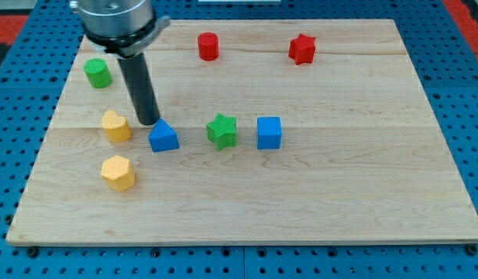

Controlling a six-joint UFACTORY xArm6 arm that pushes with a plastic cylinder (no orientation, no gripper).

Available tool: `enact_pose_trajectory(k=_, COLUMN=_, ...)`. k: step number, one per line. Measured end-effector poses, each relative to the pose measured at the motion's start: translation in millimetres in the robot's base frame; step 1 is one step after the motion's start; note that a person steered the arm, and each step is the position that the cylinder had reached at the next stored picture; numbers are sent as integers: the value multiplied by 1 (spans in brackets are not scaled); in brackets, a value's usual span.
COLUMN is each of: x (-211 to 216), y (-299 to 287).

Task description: Keep your hand diagonally top left to the yellow hexagon

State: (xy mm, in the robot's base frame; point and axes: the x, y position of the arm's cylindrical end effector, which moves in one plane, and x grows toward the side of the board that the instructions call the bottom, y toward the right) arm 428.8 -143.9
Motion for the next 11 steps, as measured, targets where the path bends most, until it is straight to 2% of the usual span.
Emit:
enact_pose_trajectory(k=1, x=-39, y=14)
enact_pose_trajectory(k=3, x=-136, y=-3)
enact_pose_trajectory(k=8, x=-149, y=-14)
enact_pose_trajectory(k=9, x=-147, y=-61)
enact_pose_trajectory(k=11, x=-171, y=-92)
